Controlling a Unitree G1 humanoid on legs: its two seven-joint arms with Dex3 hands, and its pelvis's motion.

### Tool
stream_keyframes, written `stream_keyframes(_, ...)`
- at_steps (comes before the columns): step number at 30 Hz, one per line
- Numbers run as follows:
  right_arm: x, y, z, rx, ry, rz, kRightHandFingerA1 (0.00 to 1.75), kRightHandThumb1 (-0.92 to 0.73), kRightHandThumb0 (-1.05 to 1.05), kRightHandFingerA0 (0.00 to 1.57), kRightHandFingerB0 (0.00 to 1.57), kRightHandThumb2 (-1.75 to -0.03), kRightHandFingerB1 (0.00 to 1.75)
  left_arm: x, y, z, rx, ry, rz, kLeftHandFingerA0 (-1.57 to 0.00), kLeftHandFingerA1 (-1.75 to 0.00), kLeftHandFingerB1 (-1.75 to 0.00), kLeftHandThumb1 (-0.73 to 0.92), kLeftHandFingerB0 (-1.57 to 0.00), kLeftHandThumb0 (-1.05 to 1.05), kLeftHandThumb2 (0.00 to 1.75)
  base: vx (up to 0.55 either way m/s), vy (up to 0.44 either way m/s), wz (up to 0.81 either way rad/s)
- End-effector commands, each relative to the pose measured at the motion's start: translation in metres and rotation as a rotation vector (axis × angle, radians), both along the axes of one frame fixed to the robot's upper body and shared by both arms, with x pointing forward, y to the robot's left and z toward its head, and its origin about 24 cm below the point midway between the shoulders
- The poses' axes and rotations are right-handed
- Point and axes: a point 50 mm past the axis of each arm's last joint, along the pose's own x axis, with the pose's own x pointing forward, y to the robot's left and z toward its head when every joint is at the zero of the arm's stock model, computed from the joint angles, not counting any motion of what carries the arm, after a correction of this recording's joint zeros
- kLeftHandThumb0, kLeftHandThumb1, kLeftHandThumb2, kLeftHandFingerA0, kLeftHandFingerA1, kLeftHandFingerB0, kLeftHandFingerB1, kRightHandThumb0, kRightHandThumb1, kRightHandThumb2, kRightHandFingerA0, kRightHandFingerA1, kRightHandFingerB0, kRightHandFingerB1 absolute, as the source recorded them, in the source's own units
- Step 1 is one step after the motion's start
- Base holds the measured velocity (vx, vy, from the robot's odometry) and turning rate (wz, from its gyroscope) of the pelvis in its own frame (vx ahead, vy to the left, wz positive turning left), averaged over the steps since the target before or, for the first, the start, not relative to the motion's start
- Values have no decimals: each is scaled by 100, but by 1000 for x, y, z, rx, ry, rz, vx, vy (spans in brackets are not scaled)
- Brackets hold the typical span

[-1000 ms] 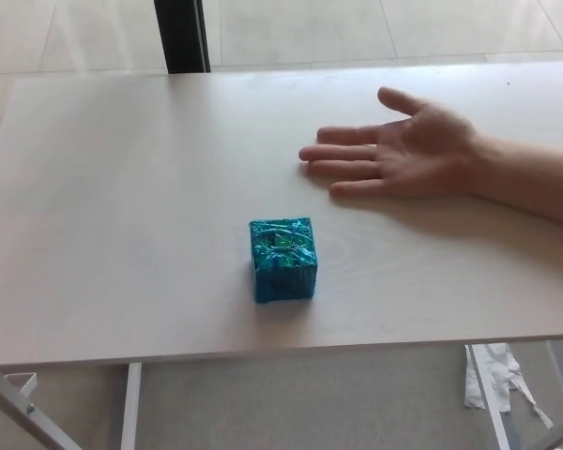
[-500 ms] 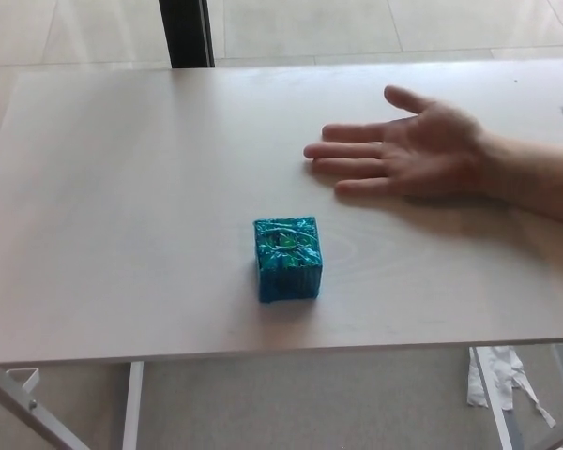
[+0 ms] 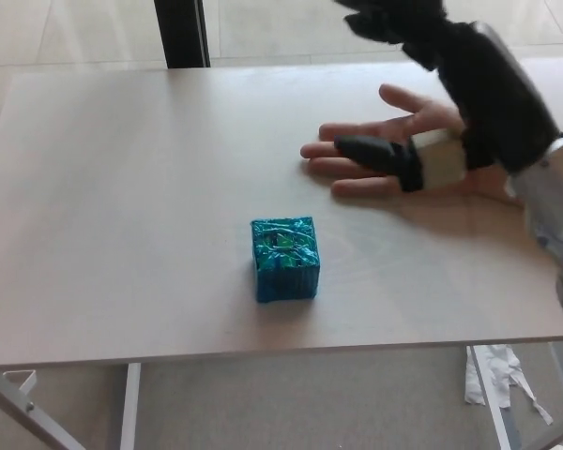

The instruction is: The robot uses its right hand to pick up a cube kept in the middle of the desk infront of it and hands it to a person

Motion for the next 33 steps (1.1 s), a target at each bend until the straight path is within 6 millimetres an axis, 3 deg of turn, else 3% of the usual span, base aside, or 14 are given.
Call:
stream_keyframes(1,19,19,-35,-442,90,-73,57,-59,-82,19,22,-59,39,7,1,4,41,-34,-28,-61,-58,-43,54,-64,-65,57,0,0,0)
stream_keyframes(10,20,23,-60,-552,108,-86,59,-60,-81,19,22,-59,41,9,1,4,52,-11,-58,-60,-57,-42,55,-59,-63,57,0,0,0)
stream_keyframes(11,20,24,-63,-562,108,-84,60,-46,-84,20,21,-76,46,9,1,4,49,-10,-51,-61,-59,-43,55,-60,-62,57,0,0,0)
stream_keyframes(12,20,25,-67,-573,113,-84,58,-60,-82,19,25,-60,40,9,0,4,42,-17,-57,-60,-60,-43,55,-59,-64,57,0,0,0)
stream_keyframes(18,17,31,-82,-618,145,-76,54,-61,-82,18,25,-60,38,7,1,4,47,6,-64,-60,-58,-43,54,-60,-67,57,0,0,0)
stream_keyframes(19,17,33,-85,-638,156,-74,57,-49,-86,17,17,-80,44,7,0,3,47,5,-58,-61,-59,-44,54,-63,-66,57,0,0,0)
stream_keyframes(20,16,34,-88,-647,167,-65,55,-63,-81,15,20,-60,38,9,0,4,42,-3,-59,-61,-60,-44,53,-62,-67,57,0,0,0)
stream_keyframes(22,14,37,-91,-659,178,-56,54,-63,-82,13,18,-60,38,10,0,4,40,-4,-63,-61,-62,-44,54,-63,-67,57,0,0,0)
stream_keyframes(23,11,42,-94,-667,199,-49,52,-64,-83,13,17,-60,37,10,-1,3,41,4,-68,-59,-69,-56,42,-55,-68,85,0,0,0)
stream_keyframes(24,9,45,-96,-665,211,-45,55,-64,-84,14,16,-59,38,10,-1,2,41,9,-71,-60,-59,-43,55,-61,-66,57,0,0,0)
stream_keyframes(28,3,52,-104,-676,243,-35,54,-66,-86,11,12,-61,38,9,-1,2,44,39,-79,-60,-58,-42,55,-60,-68,57,0,0,0)
stream_keyframes(29,2,53,-107,-680,247,-33,55,-26,-41,4,0,-94,51,9,-1,2,47,38,-86,-60,-59,-43,55,-62,-70,58,0,0,0)
stream_keyframes(33,0,53,-112,-697,275,-38,55,-25,-42,4,0,-93,52,9,-2,1,43,34,-85,-62,-59,-43,55,-64,-69,57,0,0,0)
